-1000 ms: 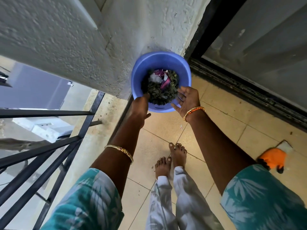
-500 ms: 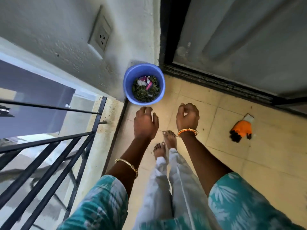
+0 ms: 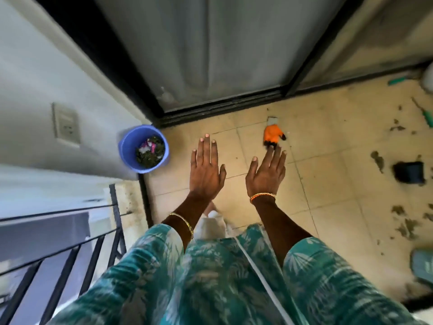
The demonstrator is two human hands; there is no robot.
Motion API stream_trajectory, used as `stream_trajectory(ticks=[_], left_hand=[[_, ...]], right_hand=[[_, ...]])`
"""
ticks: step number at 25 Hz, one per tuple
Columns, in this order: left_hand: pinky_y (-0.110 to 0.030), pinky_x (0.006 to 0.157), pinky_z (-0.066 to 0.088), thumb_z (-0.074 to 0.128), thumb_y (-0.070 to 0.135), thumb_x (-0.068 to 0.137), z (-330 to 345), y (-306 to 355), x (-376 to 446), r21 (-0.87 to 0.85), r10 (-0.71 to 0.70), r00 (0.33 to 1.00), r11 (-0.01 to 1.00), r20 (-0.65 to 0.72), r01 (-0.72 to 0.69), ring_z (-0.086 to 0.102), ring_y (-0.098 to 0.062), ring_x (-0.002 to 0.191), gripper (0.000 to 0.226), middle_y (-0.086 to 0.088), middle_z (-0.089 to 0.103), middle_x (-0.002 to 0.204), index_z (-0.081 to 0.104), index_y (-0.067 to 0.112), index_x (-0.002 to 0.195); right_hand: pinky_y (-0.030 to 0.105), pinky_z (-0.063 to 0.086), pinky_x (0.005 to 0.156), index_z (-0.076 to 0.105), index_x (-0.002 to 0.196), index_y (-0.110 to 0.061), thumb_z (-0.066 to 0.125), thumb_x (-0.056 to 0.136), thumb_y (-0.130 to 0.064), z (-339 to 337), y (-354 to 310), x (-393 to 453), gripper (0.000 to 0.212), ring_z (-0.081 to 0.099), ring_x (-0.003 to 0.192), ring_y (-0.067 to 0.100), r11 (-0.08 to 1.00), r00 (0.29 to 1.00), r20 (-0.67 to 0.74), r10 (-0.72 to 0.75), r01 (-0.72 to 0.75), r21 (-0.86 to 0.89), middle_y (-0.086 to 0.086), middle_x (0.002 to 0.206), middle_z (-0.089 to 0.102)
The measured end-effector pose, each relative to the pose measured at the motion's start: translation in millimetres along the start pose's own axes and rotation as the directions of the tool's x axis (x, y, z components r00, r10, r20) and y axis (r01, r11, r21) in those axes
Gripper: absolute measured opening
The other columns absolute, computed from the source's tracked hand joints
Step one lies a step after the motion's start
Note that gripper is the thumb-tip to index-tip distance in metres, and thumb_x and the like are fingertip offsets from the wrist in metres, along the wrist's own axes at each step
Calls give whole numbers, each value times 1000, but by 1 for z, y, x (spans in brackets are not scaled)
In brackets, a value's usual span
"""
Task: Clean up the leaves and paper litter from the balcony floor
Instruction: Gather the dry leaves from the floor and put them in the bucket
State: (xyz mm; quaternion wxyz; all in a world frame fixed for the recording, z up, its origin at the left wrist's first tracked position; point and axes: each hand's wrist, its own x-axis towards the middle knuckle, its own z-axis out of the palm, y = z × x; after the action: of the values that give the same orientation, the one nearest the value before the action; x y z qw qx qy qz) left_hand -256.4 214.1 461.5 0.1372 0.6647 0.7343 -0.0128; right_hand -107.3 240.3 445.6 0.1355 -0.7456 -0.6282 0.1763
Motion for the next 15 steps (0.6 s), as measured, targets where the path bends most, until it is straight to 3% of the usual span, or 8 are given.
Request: stream_trajectory(ticks=[4,8,12,15], left_hand=[[-44,117,8,37,40,96,-21,71,14,94,185,982,979,-25,-182,9,-34,147,73,-21,8,159,11,0,151],[-43,117,9,40,41,95,-34,163,-6,122,366,929,926,-55,-358,11,-33,147,74,-20,11,159,13,0,151],[-46,117,17,49,37,93,-31,253,-54,178,546,837,824,3,-538,20,-33,145,72,-22,21,156,24,-1,149],[-44,119,6,37,38,98,-31,319,-79,206,672,739,716,56,-667,5,-32,148,70,-20,5,159,12,0,151]], right_hand=[[47,14,114,23,147,-6,17,94,-45,-61,56,-2,66,10,145,29,986,976,-138,169,-169,10,12,156,15],[48,11,115,21,147,-5,17,94,-45,-121,122,-20,67,6,145,27,964,934,-243,262,-264,24,11,157,12],[50,15,114,25,146,-4,18,92,-44,-174,191,-69,67,10,145,28,932,879,-320,353,-361,38,12,156,14],[50,14,114,27,145,-4,17,91,-44,-207,241,-105,68,11,145,28,888,815,-372,444,-455,62,12,156,15]])
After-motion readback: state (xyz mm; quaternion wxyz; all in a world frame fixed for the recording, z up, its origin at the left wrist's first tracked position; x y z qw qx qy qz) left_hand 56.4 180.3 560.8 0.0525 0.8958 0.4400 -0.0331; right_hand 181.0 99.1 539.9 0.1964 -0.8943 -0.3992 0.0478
